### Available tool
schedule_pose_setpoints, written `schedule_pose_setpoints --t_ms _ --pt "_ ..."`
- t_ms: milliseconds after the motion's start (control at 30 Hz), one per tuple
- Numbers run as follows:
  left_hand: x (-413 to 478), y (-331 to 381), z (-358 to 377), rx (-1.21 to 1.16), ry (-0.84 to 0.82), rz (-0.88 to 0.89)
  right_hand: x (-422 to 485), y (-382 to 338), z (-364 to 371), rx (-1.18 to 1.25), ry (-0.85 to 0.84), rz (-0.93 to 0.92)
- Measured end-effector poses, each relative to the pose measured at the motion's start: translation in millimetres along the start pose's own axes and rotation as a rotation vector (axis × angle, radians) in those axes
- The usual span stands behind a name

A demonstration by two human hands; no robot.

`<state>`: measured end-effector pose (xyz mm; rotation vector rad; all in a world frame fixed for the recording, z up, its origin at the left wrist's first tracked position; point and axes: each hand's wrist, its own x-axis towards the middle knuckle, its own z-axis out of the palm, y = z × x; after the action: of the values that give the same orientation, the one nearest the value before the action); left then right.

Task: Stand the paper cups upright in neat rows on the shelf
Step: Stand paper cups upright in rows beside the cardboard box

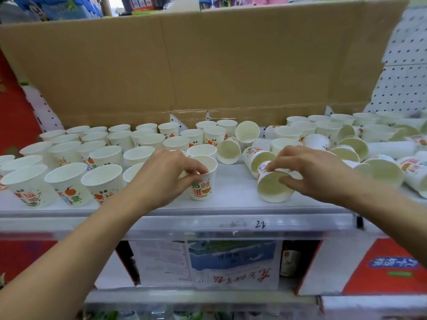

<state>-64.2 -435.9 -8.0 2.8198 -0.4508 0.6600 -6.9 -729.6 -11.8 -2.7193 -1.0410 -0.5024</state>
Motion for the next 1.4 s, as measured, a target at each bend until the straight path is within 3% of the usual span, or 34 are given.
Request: schedule_pose_setpoints --t_ms 167,367,700,833,1000,1267,1400 --pt "-4.8 -3.3 -8.0 0.048 -0.036 -0.043 34.1 -12.5 -1.5 0.172 0.207 0.116" --pt "-7.4 -3.8 -8.8 0.045 -0.034 -0.103 76.1 -34.5 0.3 0.382 -0.262 0.339" --pt "-7.5 -0.1 -9.5 0.03 -0.057 -0.114 79.9 -44.5 9.6 0.515 -0.433 0.36" --pt "-6.4 2.0 -15.3 -0.207 -0.009 -0.151 86.1 -21.4 -6.8 0.456 -0.277 0.327" --pt "28.4 -10.6 -34.2 -0.239 0.004 -0.123 115.2 17.9 -32.4 0.4 -0.03 0.23" --pt "121.8 -105.5 -56.5 -0.048 -0.105 -0.212 173.1 44.2 -20.3 0.195 -0.091 0.186" --pt "151.4 -142.0 -39.5 0.064 -0.202 -0.168 198.3 46.7 -6.4 0.146 -0.144 0.142"
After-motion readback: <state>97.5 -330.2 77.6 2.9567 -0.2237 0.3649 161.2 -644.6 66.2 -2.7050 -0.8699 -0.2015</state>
